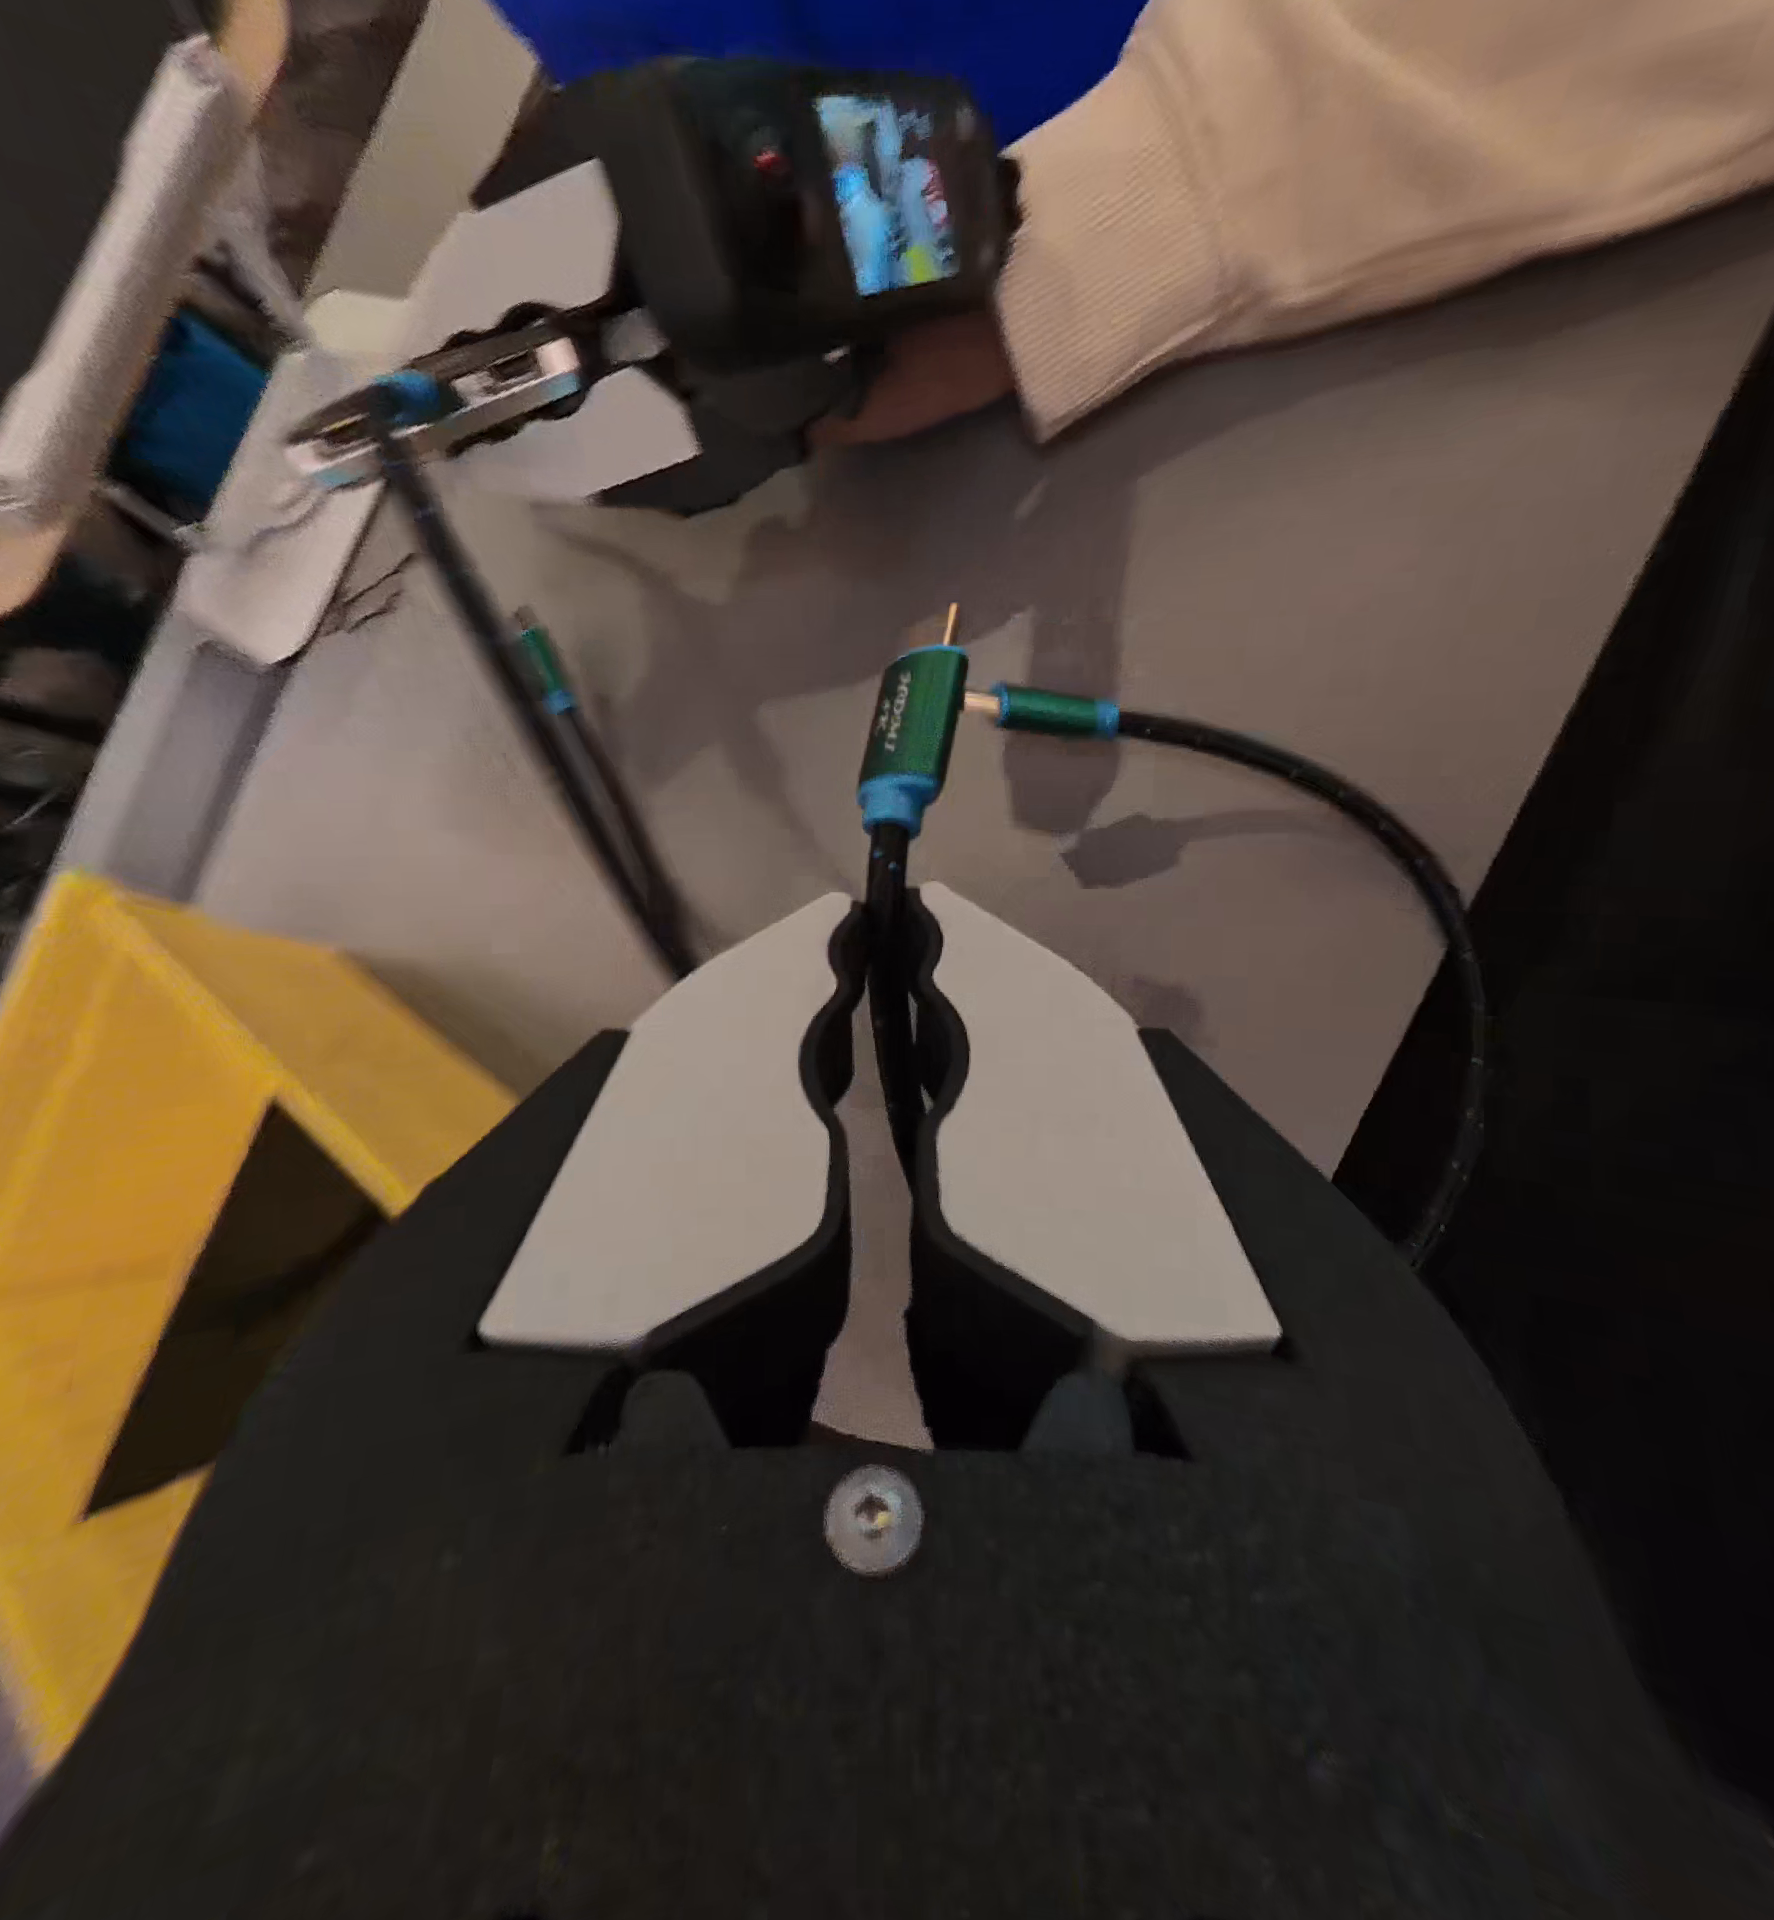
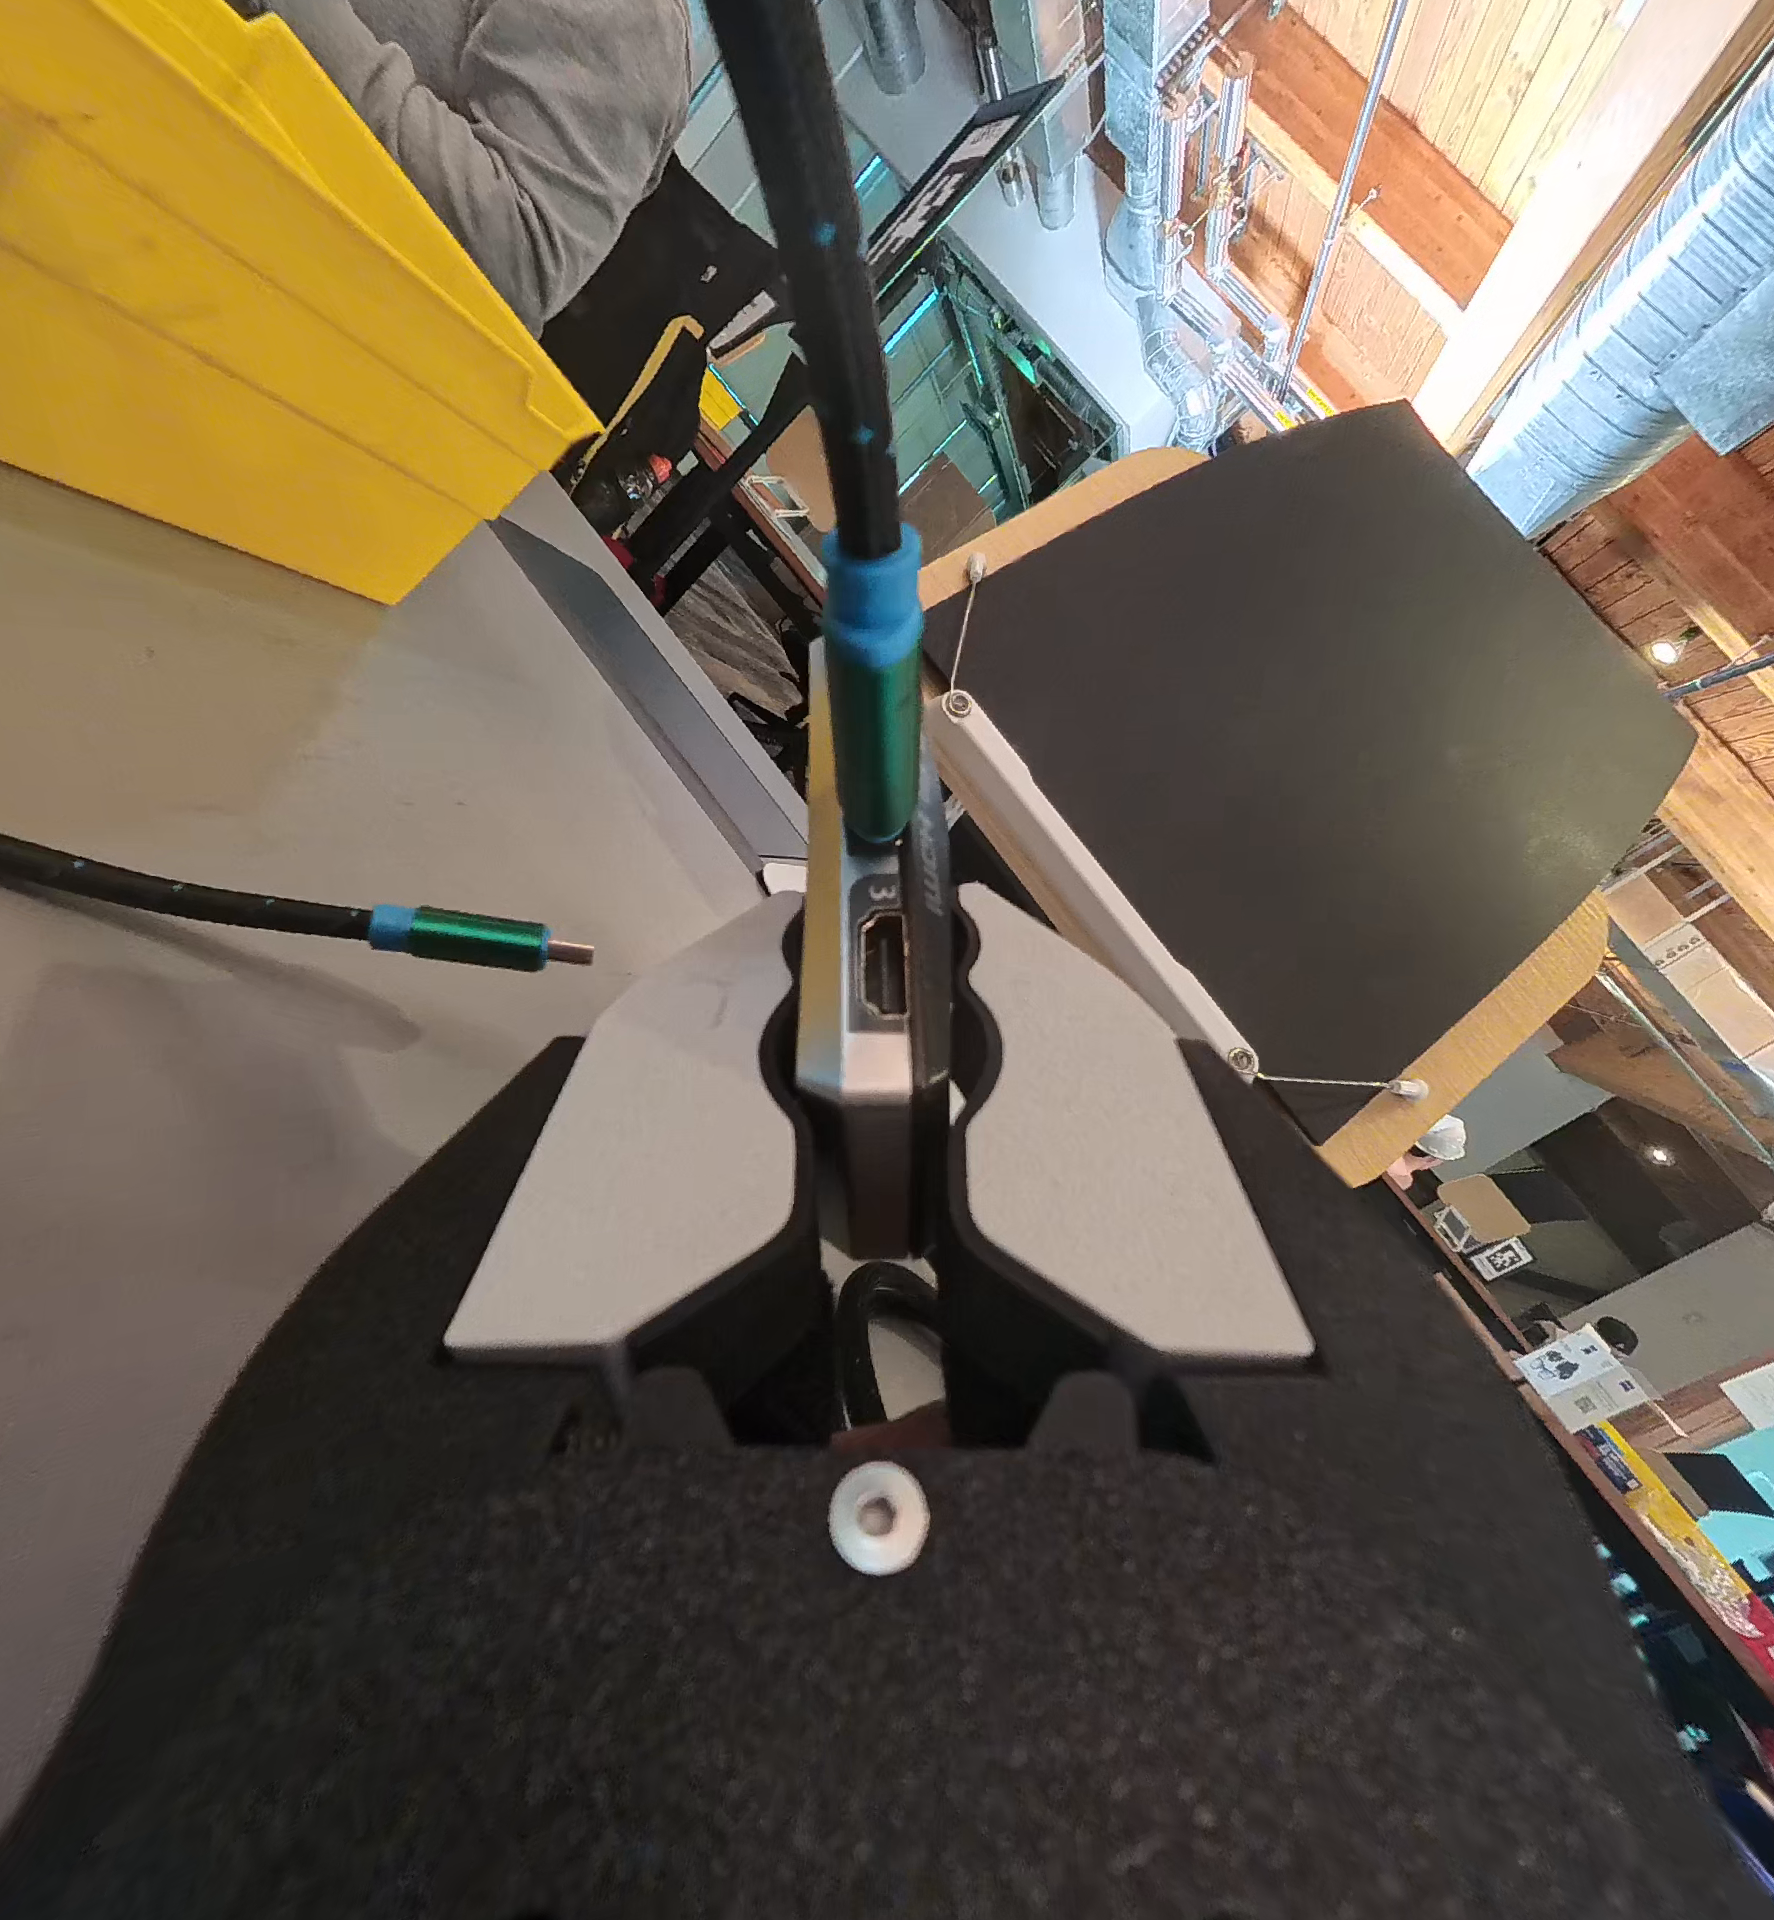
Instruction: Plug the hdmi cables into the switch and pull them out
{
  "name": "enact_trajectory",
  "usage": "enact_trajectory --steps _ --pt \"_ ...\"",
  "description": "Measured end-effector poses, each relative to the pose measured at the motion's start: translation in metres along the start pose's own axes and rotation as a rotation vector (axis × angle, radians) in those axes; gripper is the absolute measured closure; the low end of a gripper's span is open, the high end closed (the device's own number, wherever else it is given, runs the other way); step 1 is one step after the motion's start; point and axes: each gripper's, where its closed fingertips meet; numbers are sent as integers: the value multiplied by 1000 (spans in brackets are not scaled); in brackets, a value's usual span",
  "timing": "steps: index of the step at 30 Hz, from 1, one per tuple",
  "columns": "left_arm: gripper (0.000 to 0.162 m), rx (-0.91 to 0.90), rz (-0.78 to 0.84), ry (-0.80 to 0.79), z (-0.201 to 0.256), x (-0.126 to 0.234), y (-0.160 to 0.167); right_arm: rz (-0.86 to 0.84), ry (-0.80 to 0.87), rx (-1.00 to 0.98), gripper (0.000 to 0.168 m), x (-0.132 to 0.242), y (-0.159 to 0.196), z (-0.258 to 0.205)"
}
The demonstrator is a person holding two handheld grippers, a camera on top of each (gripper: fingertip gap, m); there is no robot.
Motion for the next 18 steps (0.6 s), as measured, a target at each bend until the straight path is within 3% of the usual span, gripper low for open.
enact_trajectory --steps 5,11,14,18 --pt "156 -93 -239 -315 -73 52 34 17 5 52 146 3 -5 -3" --pt "156 -167 -389 -485 -123 68 38 109 -57 115 146 12 -18 -17" --pt "156 -94 -289 -451 -131 76 23 122 -39 91 146 15 -19 -11" --pt "156 -177 -305 -418 -126 41 7 254 -72 92 146 25 -39 -18"
Point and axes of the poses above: each gripper's, where its closed fingertips meet, x back along the fingers, y out of its underside, z = x × y across the jaws, and after that the axes turned 1 degree about -y, right-handed
